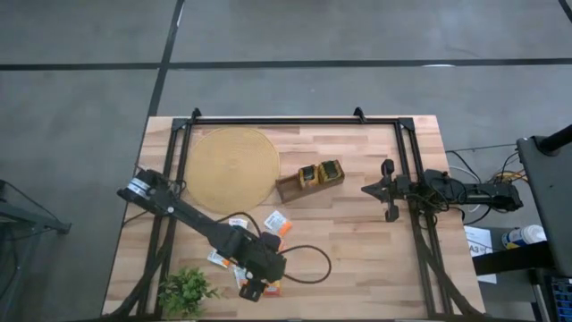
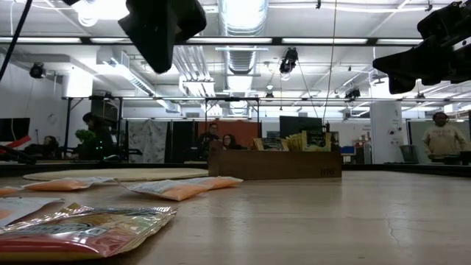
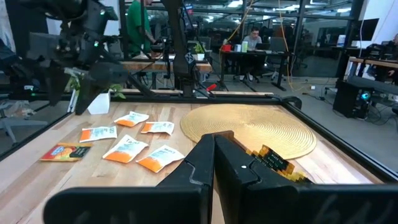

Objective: Pick & Place Tea
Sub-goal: Put the orange tea bag into the middle section of the wooden organizer

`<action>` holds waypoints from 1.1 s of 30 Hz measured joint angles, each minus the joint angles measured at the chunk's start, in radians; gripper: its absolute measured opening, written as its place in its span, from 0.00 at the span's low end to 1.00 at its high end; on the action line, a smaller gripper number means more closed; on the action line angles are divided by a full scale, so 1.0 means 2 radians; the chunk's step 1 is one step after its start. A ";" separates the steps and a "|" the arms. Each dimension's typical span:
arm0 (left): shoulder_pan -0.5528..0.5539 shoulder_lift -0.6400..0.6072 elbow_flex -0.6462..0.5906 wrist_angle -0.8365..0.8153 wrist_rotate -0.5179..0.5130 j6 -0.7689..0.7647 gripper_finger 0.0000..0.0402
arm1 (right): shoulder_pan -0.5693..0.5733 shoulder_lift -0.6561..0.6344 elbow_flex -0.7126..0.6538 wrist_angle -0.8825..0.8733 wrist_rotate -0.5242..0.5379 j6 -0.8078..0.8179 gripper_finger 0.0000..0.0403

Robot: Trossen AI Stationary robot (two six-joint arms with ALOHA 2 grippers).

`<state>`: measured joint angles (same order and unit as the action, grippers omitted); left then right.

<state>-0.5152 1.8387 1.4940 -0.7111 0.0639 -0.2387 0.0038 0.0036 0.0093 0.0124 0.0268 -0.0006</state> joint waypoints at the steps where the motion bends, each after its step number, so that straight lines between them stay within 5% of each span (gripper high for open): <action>1: -0.001 0.002 -0.002 0.002 -0.001 -0.012 0.73 | 0.000 0.000 0.000 0.000 0.000 0.000 0.02; 33: -0.018 0.015 -0.128 0.117 -0.064 -0.133 0.71 | 0.000 0.004 0.000 0.000 0.000 0.000 0.02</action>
<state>-0.5519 1.8694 1.2373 -0.4771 -0.0643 -0.5039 0.0038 0.0124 0.0093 0.0124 0.0269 -0.0006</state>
